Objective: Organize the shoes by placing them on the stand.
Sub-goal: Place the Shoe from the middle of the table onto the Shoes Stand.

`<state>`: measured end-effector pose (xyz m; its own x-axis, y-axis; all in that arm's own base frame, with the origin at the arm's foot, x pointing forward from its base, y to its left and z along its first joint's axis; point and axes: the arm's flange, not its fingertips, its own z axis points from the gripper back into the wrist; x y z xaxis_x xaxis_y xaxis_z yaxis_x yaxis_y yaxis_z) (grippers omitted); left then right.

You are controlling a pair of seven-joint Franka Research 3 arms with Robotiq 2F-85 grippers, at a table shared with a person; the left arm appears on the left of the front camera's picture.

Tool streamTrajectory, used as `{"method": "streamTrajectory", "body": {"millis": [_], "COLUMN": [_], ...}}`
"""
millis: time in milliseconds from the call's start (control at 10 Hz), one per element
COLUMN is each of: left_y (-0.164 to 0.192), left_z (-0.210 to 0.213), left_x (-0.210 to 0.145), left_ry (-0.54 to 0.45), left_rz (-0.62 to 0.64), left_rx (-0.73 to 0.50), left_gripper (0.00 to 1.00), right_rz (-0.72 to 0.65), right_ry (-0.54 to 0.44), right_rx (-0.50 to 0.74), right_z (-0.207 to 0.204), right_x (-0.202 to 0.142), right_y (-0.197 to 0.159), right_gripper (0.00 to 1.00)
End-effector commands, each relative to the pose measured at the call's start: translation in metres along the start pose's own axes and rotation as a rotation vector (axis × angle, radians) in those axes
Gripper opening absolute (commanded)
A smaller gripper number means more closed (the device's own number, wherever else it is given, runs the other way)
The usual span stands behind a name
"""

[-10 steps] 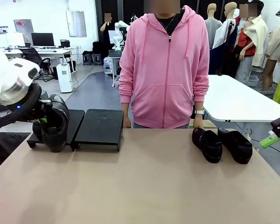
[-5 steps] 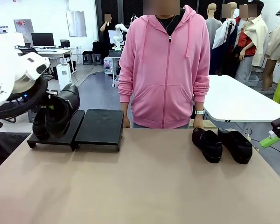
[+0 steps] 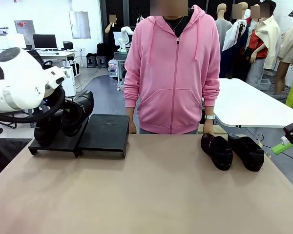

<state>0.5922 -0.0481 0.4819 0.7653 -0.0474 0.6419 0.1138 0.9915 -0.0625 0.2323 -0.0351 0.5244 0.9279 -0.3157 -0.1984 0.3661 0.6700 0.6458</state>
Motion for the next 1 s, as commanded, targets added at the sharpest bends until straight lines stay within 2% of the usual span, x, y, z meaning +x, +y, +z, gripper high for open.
{"method": "streamTrajectory", "body": {"millis": [0, 500, 600, 700, 800, 900], "left_y": [0.017, 0.036, 0.040, 0.042, 0.042, 0.042], "left_z": [-0.002, -0.028, -0.029, -0.029, -0.030, -0.031], "left_x": [0.009, -0.002, 0.000, 0.001, 0.000, 0.000], "left_ry": [-0.014, 0.030, 0.044, 0.053, 0.074, 0.072], "left_rz": [0.000, 0.000, 0.041, 0.052, 0.047, 0.050], "left_rx": [-0.006, 0.025, 0.022, 0.021, 0.044, 0.041], "left_gripper": [0.00, 0.00, 0.00, 0.09, 0.66, 1.00], "right_rz": [-0.007, -0.007, -0.007, -0.007, -0.007, -0.007], "right_ry": [0.003, 0.003, 0.003, 0.003, 0.003, 0.003], "right_rx": [0.025, 0.025, 0.025, 0.025, 0.025, 0.025], "right_z": [0.002, 0.002, 0.002, 0.002, 0.002, 0.002], "right_x": [-0.001, -0.001, -0.001, -0.001, -0.001, -0.001], "right_y": [0.004, 0.004, 0.004, 0.004, 0.004, 0.004], "right_gripper": [1.00, 1.00, 1.00, 1.00, 1.00, 1.00]}}
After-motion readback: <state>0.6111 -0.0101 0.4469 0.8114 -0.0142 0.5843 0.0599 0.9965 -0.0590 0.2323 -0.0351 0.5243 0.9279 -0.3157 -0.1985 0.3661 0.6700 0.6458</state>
